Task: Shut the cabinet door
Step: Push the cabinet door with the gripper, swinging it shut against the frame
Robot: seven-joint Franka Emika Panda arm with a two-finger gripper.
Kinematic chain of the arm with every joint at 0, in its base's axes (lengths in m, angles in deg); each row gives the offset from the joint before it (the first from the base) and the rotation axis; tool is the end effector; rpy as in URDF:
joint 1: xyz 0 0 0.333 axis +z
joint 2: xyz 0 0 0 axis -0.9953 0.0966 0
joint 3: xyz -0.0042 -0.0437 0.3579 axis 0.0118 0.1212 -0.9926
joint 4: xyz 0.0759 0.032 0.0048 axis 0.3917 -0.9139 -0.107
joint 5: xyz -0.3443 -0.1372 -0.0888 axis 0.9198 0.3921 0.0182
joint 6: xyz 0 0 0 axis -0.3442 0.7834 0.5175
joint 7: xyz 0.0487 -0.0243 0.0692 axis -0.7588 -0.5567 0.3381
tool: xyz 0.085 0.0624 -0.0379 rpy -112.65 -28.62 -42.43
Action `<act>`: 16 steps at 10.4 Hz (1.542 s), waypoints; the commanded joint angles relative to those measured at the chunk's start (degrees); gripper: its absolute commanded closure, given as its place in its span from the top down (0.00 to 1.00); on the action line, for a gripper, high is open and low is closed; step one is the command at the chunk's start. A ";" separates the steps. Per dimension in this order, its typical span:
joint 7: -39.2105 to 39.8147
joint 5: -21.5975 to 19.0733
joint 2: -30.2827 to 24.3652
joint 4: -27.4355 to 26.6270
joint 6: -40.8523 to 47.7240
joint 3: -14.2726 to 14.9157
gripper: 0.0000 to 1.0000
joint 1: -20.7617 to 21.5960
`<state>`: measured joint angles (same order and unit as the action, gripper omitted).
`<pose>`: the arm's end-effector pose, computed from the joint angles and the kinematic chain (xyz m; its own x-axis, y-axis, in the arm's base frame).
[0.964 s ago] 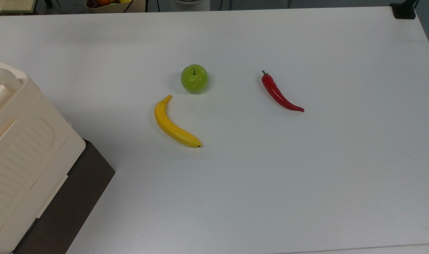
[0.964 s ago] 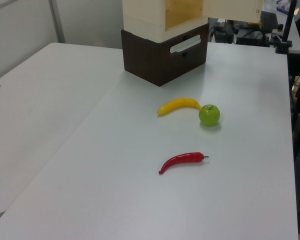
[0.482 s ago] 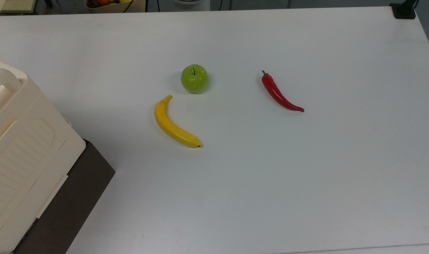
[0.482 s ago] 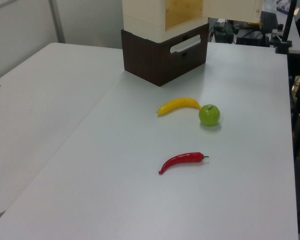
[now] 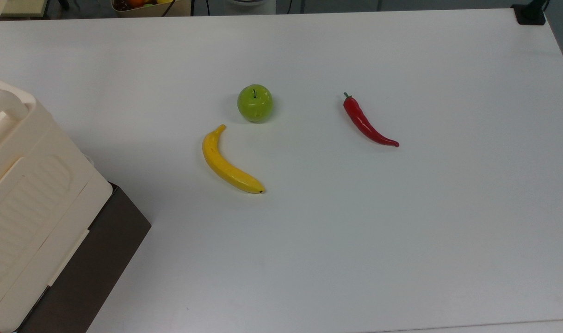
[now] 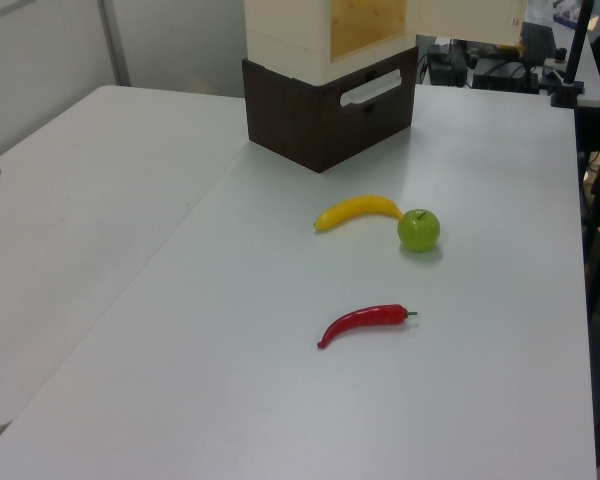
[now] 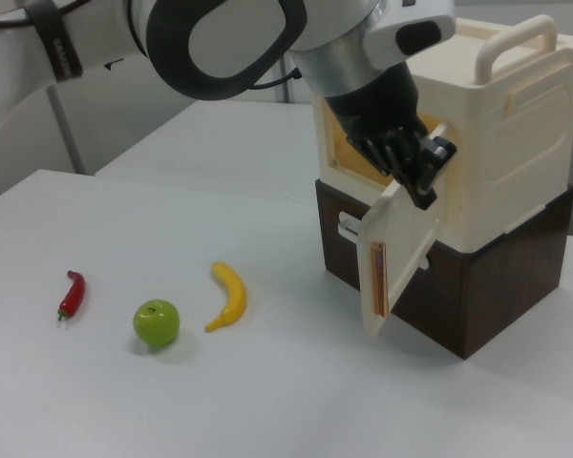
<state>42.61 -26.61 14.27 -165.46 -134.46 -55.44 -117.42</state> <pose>0.4853 -0.3824 0.7304 0.8523 -0.3265 0.4086 -0.3998 -0.9104 0.1065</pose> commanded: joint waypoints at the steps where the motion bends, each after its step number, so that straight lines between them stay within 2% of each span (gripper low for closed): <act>1: 0.76 -4.99 -0.94 -2.13 1.06 -0.90 0.00 1.66; 4: 0.58 -6.50 -1.03 -1.96 4.67 -1.16 0.00 5.35; 6: -2.99 -7.99 -0.86 -2.13 4.59 -1.34 0.00 8.51; 9: -8.28 -8.26 0.90 -1.78 2.84 -5.90 0.00 9.58; 12: -12.77 -8.88 5.19 -2.04 -12.84 -10.82 0.00 9.58; 14: -14.09 -8.79 7.57 -2.04 -22.26 -11.54 0.00 10.10; 16: -14.18 -8.53 8.11 -2.13 -25.21 -11.54 0.00 10.28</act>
<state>29.31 -34.38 22.57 -166.99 -156.70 -67.04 -107.43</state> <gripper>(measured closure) 0.991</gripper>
